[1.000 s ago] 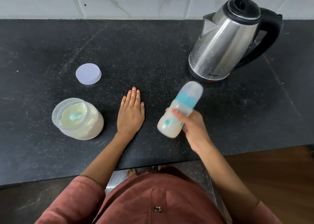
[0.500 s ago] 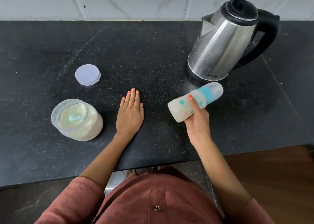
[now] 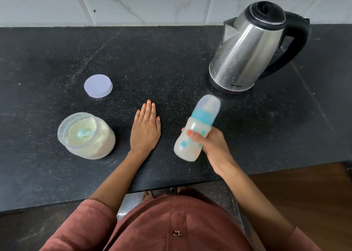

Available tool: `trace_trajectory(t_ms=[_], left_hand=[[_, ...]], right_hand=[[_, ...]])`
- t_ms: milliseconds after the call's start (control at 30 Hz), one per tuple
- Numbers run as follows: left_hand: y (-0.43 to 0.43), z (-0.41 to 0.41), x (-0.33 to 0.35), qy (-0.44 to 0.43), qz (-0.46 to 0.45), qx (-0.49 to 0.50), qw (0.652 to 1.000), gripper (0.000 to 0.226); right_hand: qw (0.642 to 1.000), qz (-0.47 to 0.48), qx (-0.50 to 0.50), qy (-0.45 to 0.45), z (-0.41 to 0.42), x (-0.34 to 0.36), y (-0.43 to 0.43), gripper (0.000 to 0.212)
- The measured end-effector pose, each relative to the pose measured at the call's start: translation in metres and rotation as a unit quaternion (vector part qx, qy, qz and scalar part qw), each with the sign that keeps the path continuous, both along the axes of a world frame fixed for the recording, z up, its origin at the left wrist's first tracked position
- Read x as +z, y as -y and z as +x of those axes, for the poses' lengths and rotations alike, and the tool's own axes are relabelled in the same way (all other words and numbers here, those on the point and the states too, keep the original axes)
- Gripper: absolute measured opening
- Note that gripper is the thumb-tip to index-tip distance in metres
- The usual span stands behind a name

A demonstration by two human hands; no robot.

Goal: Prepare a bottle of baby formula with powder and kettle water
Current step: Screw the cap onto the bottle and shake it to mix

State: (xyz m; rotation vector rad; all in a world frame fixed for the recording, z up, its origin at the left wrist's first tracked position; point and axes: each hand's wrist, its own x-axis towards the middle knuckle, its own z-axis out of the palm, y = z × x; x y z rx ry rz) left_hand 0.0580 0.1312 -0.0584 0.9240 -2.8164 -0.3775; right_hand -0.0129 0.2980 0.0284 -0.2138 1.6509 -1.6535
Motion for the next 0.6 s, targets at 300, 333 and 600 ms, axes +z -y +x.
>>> trace_trajectory(t_ms=[300,333,600], left_hand=[[0.000,0.000,-0.001,-0.004,-0.001,0.000,1.000,0.048],[0.000,0.000,-0.001,-0.003,-0.001,0.000,1.000,0.048],[-0.001,0.000,-0.001,-0.004,0.001,0.004,1.000,0.048]], right_hand=[[0.977,-0.098,-0.170,0.087,-0.014,0.002,0.007,0.026],[0.989,-0.061,-0.117,0.068,-0.006,0.001,0.006,0.031],[0.966,-0.125,-0.196,0.108,-0.021,0.007,0.006,0.026]])
